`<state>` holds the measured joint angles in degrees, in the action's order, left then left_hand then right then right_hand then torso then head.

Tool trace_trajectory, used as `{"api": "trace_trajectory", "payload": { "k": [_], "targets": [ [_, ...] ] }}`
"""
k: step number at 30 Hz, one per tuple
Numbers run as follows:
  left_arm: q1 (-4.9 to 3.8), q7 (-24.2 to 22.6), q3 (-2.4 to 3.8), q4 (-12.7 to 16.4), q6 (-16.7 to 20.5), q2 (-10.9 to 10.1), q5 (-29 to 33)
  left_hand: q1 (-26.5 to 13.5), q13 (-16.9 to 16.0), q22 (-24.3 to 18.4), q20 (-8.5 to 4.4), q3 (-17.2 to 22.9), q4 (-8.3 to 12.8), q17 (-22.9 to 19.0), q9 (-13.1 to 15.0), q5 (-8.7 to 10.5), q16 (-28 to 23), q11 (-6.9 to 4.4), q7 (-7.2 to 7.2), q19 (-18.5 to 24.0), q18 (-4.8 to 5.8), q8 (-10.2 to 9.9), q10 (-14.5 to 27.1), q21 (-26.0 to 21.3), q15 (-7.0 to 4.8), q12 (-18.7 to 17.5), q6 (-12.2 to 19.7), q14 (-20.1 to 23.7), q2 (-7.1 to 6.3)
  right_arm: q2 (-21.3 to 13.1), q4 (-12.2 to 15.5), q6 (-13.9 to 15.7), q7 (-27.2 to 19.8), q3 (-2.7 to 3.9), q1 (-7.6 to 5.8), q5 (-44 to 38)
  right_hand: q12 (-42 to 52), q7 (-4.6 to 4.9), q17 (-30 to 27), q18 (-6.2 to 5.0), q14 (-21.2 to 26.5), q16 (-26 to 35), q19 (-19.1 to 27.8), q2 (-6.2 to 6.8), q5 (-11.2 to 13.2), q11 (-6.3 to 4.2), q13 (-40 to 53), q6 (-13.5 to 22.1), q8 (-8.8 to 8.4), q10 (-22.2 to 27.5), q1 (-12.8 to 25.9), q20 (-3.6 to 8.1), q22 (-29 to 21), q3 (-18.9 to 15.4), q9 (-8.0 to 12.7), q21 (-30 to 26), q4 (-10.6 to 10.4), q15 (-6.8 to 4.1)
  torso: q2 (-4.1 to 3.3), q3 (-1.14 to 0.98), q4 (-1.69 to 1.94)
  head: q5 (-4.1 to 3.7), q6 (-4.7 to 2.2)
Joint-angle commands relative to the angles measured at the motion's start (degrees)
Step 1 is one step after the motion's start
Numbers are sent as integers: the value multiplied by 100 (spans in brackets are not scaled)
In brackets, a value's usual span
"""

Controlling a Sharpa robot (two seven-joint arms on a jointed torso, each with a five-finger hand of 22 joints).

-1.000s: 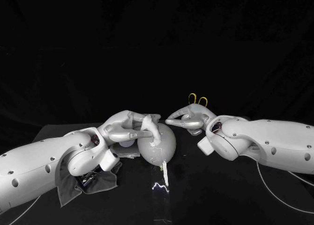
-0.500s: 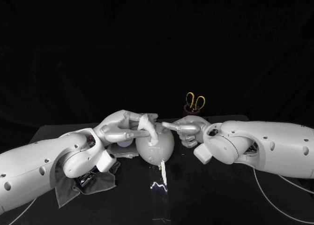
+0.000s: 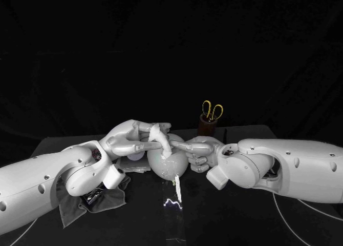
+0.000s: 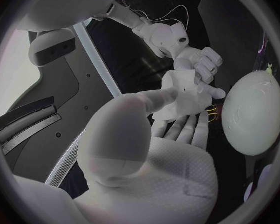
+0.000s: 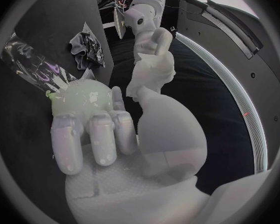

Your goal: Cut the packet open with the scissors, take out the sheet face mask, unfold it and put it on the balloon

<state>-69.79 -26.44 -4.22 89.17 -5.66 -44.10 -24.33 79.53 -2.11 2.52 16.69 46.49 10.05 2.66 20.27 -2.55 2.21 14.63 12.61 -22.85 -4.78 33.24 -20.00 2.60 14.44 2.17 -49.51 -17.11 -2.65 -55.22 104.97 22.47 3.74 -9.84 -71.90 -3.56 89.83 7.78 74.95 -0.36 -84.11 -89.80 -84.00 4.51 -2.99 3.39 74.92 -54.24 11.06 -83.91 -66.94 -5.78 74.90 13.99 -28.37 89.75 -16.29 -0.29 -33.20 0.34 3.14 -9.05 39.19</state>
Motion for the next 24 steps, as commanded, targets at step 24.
{"api": "trace_trajectory", "payload": {
  "k": [24],
  "targets": [
    [-3,-128,11,64,63,-22,93,-46,-7,9,2,30,28,8,7,-22,15,-8,200,-67,38,41,-41,20,1,-1,53,-67,34,82,88,301,-1045,3,55,760,17,-15,1505,36,-589,-20,-600,-277,-31,-32,1508,-63,87,-609,-307,28,1510,-2,11,25,120,-39,-1,1,-9,-5,-2]
  ]
}}
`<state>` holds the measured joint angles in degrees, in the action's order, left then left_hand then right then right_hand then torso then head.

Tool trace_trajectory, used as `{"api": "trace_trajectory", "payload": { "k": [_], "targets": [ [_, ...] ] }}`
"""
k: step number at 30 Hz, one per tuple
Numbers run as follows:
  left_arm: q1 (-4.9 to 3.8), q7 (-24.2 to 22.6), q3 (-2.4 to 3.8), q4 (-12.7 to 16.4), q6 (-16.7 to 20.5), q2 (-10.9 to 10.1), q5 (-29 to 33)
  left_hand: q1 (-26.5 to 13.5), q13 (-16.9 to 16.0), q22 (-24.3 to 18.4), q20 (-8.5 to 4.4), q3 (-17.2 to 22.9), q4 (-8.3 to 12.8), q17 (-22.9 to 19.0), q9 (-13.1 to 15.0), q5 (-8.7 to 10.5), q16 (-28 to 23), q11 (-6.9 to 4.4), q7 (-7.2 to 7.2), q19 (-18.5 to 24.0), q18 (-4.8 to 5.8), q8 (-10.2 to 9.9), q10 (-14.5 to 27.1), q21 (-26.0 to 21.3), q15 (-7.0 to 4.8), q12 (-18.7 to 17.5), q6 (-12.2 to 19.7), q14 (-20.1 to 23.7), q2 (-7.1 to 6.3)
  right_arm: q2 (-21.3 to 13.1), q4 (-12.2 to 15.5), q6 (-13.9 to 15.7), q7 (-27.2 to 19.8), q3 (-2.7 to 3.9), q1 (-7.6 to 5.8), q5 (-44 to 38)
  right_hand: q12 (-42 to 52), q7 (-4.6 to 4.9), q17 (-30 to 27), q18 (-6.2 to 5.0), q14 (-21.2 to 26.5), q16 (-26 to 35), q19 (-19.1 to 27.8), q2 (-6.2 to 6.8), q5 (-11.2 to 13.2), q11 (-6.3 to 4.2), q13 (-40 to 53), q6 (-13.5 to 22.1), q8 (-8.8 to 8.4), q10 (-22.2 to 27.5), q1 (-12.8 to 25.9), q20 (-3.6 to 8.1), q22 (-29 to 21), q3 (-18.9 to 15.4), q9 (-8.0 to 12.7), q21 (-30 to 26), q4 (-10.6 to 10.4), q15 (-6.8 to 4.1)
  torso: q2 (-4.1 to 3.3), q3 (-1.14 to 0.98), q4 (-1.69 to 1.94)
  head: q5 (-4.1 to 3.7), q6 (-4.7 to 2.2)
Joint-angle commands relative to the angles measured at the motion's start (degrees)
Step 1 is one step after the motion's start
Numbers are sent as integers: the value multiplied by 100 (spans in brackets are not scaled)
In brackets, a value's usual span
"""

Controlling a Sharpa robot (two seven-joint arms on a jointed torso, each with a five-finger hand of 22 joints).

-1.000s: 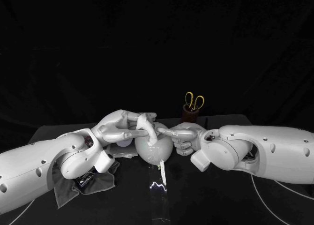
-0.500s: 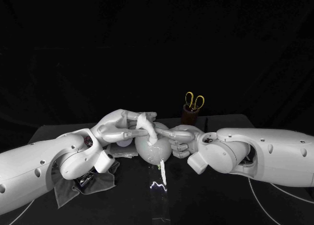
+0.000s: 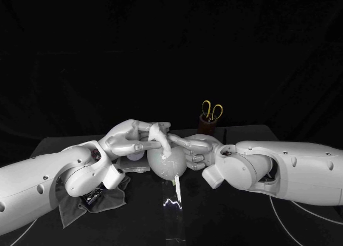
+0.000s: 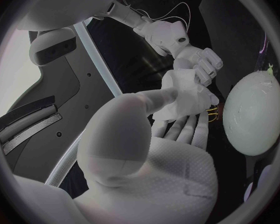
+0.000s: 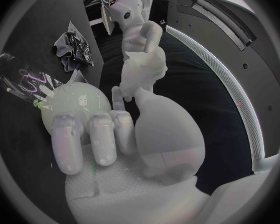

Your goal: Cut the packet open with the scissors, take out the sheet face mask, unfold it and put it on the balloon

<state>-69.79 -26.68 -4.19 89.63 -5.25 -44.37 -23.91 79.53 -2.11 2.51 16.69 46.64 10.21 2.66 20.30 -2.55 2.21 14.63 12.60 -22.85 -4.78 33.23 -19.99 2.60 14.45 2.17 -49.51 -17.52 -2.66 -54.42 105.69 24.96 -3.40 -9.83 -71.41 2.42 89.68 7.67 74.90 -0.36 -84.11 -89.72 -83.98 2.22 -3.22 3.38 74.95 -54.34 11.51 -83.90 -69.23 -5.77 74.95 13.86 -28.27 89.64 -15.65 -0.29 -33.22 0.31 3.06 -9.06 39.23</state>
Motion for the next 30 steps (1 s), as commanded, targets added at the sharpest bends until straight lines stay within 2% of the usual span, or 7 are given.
{"api": "trace_trajectory", "payload": {
  "k": [1,5,9,12,14,18,30],
  "targets": [
    [-3,-104,8,17,25,5,51,-47,-7,9,3,14,13,9,4,-22,15,-8,200,-68,38,42,-42,20,0,-1,53,-27,34,2,20,49,-349,2,7,170,32,-9,1510,36,-589,-28,-602,-67,1,-35,1505,-63,52,-610,-107,28,1505,25,1,36,73,-42,1,3,-1,-4,-6],
    [-3,-104,8,17,34,4,52,-47,-7,9,3,14,13,9,4,-22,15,-8,200,-68,38,42,-42,20,0,-1,53,-27,34,9,37,26,-389,2,10,186,32,-71,1510,36,-589,-28,-602,-185,13,-88,1505,-161,153,-610,-405,54,1505,199,-23,36,294,-83,0,2,0,-3,-9],
    [-3,-104,8,19,44,5,52,-48,-7,10,3,17,14,10,3,-22,16,-8,201,-72,37,45,-45,21,0,-1,55,-32,36,27,51,36,-430,2,13,172,32,-181,1510,36,-589,-28,-602,-195,35,-184,1505,-287,329,-610,-839,121,1505,454,-97,36,720,-165,0,1,3,-3,-5],
    [-3,-103,8,19,51,4,52,-48,-7,10,3,17,14,10,3,-22,16,-8,201,-72,37,45,-45,21,0,-1,55,-32,36,29,53,99,-470,3,14,139,32,-218,1510,36,-589,-28,-602,-198,36,-217,1505,-324,410,-610,-948,150,1505,556,-139,36,867,-195,0,1,6,-2,-4],
    [-3,-103,8,16,59,1,52,-48,-7,10,3,17,14,10,3,-22,16,-8,201,-72,37,45,-45,21,0,-1,55,-32,36,24,49,187,-503,3,15,89,32,-273,1510,36,-589,-28,-602,-199,38,-273,1505,-393,595,-610,-1216,202,1505,796,-258,36,1200,-250,3,3,2,-1,-6],
    [-3,-102,8,16,71,-4,52,-48,-7,10,3,17,14,10,3,-22,16,-8,201,-72,37,45,-45,21,0,-1,55,-32,36,15,45,354,-579,3,15,13,32,-266,1510,36,-589,-28,-602,-158,47,-267,1505,-278,961,-610,-989,234,1505,1316,-536,36,1495,-255,2,3,-1,3,-5],
    [-4,-39,7,78,184,-45,33,-90,6,9,4,27,1,6,-18,-22,6,13,246,-78,32,58,53,23,8,-20,109,2,40,-61,86,601,-830,13,14,-268,32,-280,1510,36,-589,-28,-602,-17,43,-287,1505,-190,1279,-610,-592,241,1505,1915,-733,36,1809,-265,6,-2,-4,9,-21]
  ]
}}
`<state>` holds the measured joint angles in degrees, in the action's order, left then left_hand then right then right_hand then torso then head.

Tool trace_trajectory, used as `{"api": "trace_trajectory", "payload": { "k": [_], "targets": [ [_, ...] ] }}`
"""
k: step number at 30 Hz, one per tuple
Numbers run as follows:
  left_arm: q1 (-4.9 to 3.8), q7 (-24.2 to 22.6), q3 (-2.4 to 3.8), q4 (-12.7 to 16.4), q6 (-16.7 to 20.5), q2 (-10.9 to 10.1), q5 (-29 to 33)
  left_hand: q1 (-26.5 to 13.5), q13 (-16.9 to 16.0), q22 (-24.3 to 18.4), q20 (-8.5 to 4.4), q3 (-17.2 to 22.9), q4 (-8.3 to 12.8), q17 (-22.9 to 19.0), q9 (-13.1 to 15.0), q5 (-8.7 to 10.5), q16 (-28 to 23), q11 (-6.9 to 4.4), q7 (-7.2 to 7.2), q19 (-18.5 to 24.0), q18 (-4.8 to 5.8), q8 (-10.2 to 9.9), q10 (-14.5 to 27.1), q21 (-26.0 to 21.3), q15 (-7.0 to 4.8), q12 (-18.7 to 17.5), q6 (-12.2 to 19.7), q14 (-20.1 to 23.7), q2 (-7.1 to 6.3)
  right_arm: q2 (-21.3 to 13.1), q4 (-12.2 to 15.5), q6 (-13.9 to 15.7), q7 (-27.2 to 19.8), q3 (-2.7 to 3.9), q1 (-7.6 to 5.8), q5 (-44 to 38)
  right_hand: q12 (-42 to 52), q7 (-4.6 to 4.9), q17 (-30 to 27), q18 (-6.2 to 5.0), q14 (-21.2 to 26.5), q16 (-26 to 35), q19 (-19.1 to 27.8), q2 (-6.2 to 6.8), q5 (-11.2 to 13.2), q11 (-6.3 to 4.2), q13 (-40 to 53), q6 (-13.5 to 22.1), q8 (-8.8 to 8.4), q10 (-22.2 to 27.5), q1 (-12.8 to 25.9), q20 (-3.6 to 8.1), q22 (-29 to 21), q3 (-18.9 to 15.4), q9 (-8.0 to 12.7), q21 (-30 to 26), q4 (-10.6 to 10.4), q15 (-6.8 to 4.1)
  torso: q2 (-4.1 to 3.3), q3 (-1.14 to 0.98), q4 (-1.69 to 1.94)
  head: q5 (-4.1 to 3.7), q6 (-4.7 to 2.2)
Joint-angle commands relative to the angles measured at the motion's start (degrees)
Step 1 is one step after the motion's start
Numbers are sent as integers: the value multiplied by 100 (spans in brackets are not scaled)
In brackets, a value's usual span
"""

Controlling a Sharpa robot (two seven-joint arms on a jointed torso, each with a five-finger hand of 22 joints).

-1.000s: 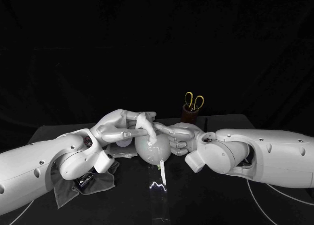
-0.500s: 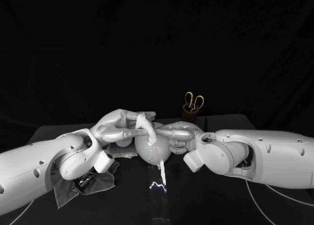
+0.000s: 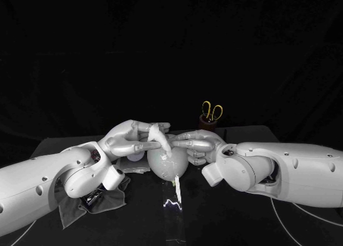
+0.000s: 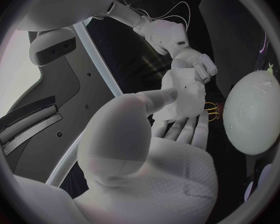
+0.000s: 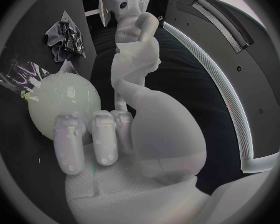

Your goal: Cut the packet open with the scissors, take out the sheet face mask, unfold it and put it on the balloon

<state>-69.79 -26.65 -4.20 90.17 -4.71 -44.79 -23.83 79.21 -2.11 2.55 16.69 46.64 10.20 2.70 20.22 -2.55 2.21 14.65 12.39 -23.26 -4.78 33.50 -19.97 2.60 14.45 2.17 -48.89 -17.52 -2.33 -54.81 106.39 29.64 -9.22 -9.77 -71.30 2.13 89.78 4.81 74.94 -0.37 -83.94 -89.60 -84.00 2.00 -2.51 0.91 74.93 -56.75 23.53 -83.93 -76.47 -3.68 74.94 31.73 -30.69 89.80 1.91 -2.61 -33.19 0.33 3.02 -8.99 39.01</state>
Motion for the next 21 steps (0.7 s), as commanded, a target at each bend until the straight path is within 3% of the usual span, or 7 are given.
{"api": "trace_trajectory", "payload": {
  "k": [1,4,5,9,21],
  "targets": [
    [-4,-18,8,29,225,-6,45,-69,7,7,3,18,-4,14,-16,-22,19,18,279,-58,31,35,58,25,8,-20,61,-71,-1,-33,15,142,-260,10,2,-269,22,7,1506,37,-606,-40,-600,5,-29,-39,1507,51,77,-607,131,32,1506,128,-492,20,54,-33,4,-3,1,-6,4],
    [-5,38,7,44,391,-12,139,-88,-2,14,0,-3,-17,46,-21,-22,59,21,293,-109,21,51,-8,35,1,-7,75,-256,-17,-59,19,159,-281,17,-6,-321,22,5,1506,37,-606,-40,-600,19,-29,-41,1507,62,109,-607,189,32,1506,196,-508,20,91,-35,9,0,2,-1,7],
    [-5,65,7,53,445,-15,177,-94,-29,28,-3,-13,-27,106,-39,-24,145,-1,296,-214,-3,42,-234,61,-24,40,113,-583,-25,-69,23,164,-289,21,-11,-344,22,5,1506,37,-606,-40,-600,19,-29,-41,1507,62,109,-607,189,32,1506,196,-508,20,91,-35,9,0,2,-1,7],
    [-5,190,5,79,641,-12,270,-103,-26,27,-3,-30,-32,107,-49,-22,151,5,296,-219,-9,41,-238,63,-28,34,128,-582,-45,-109,38,184,-314,42,-54,-454,22,4,1506,37,-606,-40,-600,25,-29,-42,1507,65,123,-607,213,32,1506,224,-514,20,107,-35,6,0,1,-8,-13],
    [-5,420,0,59,1253,26,735,-131,-7,25,-1,-120,-46,114,-81,-22,159,27,329,-236,-19,33,-132,63,-21,-4,178,-601,-129,-165,-35,104,-85,64,-373,-864,22,0,1506,37,-606,-40,-600,42,-29,-45,1507,67,165,-607,282,35,1506,305,-533,20,158,-38,5,2,4,-12,-41]
  ]
}}
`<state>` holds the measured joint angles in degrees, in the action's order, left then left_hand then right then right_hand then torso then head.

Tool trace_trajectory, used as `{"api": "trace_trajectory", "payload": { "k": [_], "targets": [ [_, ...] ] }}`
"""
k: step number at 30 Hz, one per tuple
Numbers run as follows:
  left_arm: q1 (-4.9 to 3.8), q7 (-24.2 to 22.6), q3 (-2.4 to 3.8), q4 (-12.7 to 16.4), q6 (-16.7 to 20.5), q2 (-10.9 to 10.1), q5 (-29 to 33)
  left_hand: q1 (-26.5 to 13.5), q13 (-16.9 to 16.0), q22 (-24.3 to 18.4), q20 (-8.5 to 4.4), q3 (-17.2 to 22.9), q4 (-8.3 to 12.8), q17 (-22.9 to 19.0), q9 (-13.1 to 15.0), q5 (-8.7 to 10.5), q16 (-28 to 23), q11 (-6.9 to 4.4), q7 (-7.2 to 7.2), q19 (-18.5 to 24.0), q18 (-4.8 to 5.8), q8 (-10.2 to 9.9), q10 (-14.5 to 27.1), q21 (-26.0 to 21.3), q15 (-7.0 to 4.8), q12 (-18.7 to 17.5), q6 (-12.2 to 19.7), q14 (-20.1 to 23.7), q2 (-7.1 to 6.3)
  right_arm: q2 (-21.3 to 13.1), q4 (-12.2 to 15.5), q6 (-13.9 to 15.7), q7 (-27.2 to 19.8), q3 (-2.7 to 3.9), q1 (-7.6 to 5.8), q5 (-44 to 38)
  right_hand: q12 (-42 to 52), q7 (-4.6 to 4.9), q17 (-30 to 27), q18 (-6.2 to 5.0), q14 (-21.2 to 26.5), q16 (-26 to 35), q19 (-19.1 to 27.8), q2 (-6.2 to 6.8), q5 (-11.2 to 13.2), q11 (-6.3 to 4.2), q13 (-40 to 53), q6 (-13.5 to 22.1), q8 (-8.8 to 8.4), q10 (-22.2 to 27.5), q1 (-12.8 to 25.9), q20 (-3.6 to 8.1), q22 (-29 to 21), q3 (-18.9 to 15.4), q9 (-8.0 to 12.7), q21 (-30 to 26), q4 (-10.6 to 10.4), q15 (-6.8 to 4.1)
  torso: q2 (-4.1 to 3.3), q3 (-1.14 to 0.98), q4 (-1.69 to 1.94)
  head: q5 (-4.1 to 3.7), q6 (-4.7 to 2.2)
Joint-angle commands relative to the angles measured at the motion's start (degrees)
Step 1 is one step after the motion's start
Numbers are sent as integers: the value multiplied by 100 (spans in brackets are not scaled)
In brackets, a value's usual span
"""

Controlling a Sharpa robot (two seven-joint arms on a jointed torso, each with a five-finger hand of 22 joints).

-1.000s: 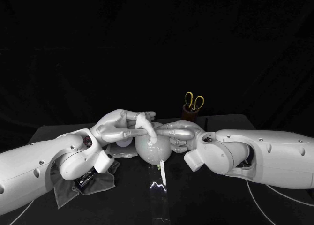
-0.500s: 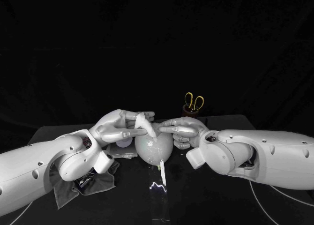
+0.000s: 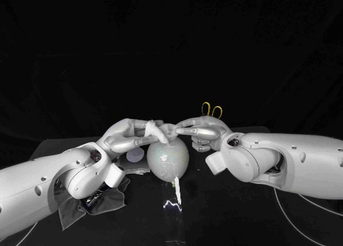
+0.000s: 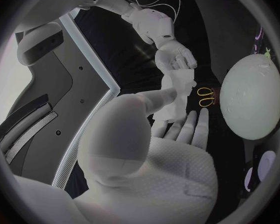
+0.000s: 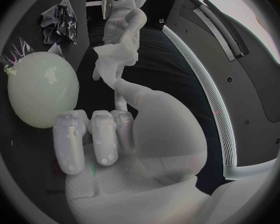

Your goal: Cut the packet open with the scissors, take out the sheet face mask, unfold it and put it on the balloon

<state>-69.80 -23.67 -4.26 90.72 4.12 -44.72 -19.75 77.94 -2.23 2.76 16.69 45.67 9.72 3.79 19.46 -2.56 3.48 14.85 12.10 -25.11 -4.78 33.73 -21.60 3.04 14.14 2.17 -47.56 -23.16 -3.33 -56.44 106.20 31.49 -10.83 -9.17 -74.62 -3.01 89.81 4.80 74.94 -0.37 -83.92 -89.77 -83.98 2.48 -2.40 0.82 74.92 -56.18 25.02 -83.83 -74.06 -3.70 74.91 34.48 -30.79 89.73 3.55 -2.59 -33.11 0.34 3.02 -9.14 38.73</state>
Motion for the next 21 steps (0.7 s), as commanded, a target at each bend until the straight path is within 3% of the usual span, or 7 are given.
{"api": "trace_trajectory", "payload": {
  "k": [1,12,21],
  "targets": [
    [-4,163,5,2,421,23,346,-24,6,5,-1,-67,-9,12,-9,-21,40,12,367,-72,-22,15,38,22,12,-6,47,-69,-60,-1,-30,-80,102,4,-68,-398,19,1,1506,37,-608,-23,-602,-6,-40,-36,1508,10,17,-617,41,36,1509,29,-523,27,-6,-41,-4,0,5,3,-14],
    [-4,581,-1,22,742,57,350,-5,-21,40,-6,-223,-86,102,-34,-22,189,-28,326,-402,-89,101,-225,93,-31,31,-42,-491,-39,38,-243,-22,206,14,-348,-693,19,-3,1506,37,-608,-23,-602,-3,-40,-39,1508,8,33,-617,67,38,1509,61,-529,27,13,-42,-4,3,0,41,-72],
    [-4,679,-4,3,805,84,355,9,-27,47,-7,-247,-99,125,-47,-22,232,-47,304,-485,-113,124,-331,113,-49,39,-76,-589,-33,134,-377,20,292,16,-470,-887,19,-4,1506,37,-608,-23,-602,1,-40,-40,1508,7,40,-617,78,38,1509,75,-532,27,24,-43,-4,0,2,80,-121]
  ]
}}
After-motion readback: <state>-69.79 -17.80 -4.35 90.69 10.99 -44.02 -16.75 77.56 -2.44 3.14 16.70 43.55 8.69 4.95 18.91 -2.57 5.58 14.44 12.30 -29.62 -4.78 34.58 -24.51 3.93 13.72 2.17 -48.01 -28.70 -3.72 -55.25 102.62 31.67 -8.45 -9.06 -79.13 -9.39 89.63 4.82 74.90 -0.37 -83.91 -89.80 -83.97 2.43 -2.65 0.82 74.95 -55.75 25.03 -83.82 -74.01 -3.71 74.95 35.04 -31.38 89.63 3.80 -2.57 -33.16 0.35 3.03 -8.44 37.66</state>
